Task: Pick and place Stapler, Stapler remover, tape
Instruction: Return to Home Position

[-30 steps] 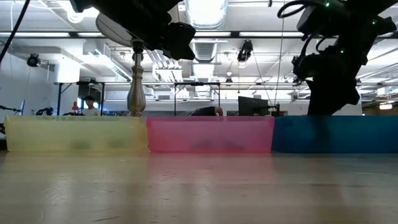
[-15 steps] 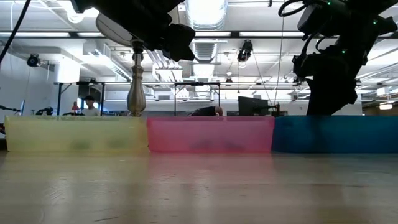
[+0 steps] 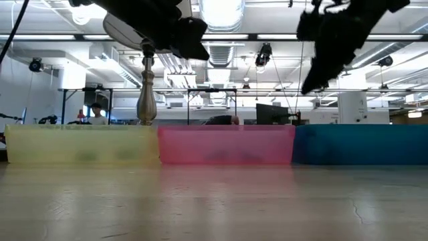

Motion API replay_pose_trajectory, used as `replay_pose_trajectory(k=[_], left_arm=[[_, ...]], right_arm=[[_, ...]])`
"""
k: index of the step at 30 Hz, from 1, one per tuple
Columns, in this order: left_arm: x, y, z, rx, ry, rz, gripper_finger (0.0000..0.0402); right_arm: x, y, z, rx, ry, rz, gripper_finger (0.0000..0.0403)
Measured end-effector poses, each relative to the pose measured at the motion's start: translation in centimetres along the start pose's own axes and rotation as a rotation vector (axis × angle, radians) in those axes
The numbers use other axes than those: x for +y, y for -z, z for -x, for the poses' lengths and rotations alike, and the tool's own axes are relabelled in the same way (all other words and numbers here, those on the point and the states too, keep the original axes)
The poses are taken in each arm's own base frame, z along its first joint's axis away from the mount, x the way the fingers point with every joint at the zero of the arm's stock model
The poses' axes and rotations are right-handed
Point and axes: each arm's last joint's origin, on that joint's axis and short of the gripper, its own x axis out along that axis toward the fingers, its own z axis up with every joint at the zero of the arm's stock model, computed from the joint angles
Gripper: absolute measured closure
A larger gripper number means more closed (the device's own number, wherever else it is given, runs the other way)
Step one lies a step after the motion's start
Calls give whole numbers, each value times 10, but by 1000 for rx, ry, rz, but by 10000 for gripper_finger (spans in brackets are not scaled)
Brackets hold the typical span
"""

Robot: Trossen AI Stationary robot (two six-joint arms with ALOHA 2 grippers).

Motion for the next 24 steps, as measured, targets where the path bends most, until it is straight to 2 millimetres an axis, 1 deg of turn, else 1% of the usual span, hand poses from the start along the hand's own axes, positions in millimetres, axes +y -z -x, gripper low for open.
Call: replay_pose_trajectory(k=[5,9,13,16,20,24], left_arm=[[4,-10,19,-39,42,26,227],[18,-24,43,-80,88,61,227],[41,-34,70,-107,142,75,227],[62,-35,89,-108,182,33,227],[92,-31,109,-97,240,14,227],[118,-20,124,-56,286,75,227]], right_arm=[[3,-18,14,-46,-14,180,226],[6,-31,29,-61,-22,196,227],[12,-43,42,-104,-54,219,222],[13,-51,51,-123,-60,236,220],[12,-54,57,-116,-50,239,223],[12,-52,55,-107,-50,243,227]])
